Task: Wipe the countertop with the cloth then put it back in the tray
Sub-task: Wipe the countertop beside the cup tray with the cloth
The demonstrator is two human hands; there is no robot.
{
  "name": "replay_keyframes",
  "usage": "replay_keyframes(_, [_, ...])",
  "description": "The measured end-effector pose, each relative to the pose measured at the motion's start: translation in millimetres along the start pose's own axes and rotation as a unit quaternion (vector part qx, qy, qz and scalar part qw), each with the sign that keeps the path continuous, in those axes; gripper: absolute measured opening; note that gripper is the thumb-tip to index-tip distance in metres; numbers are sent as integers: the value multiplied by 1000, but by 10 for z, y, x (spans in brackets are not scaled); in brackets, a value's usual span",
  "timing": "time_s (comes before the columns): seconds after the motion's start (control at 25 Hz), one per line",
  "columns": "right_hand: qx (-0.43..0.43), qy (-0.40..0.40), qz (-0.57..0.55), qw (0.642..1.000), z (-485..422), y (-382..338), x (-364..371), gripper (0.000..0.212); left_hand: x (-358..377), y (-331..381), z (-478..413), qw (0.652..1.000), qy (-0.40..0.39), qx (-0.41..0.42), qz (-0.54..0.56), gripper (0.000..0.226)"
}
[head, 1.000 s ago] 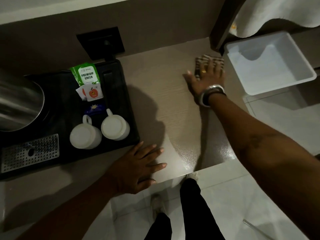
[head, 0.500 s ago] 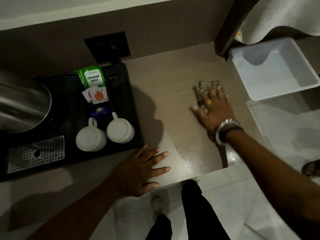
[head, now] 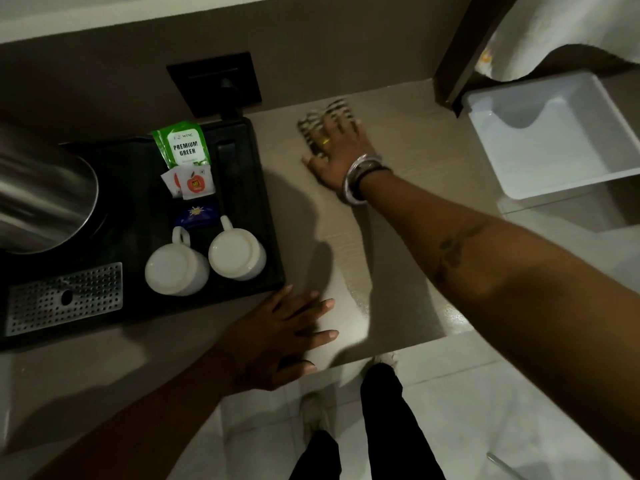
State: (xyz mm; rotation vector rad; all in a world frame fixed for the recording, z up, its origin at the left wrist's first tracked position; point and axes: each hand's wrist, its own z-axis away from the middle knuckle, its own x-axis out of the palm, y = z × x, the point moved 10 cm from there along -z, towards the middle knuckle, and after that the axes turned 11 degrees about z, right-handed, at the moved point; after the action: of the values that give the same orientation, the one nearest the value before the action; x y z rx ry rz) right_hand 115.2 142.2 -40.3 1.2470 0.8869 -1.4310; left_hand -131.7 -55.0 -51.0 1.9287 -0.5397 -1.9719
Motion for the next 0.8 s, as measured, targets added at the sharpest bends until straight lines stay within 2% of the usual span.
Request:
replay_keyframes(0.08, [-96, 6, 6, 995, 289, -405, 1, 68, 8, 7, -9, 1000, -11, 2, -25, 55])
replay_keyframes(0.16, [-149, -1, 13, 989, 629, -625, 58, 67, 21, 12, -3, 999, -15, 4, -40, 56])
replay_keyframes(0.4, [-210, -10, 20, 977, 2150, -655, 429, 61, -22, 99, 5, 999, -5, 21, -50, 54])
replay_keyframes(0.48, [-207, -14, 10, 978, 2556, -547, 566, 59, -24, 65, 11, 999, 0, 25, -44, 54])
replay_keyframes(0.56, [-150, -9, -4, 989, 2610, -215, 573, 60, -15, 63, 11, 999, 2, 21, -45, 55])
replay_keyframes(0.68, [77, 1, -19, 997, 2413, 633, 563, 63, -45, 39, -11, 999, 12, 23, -35, 54])
replay_keyframes(0.8, [292, -4, -69, 954, 2656, 1202, 671, 68, -44, 34, -2, 999, 6, 14, -42, 55])
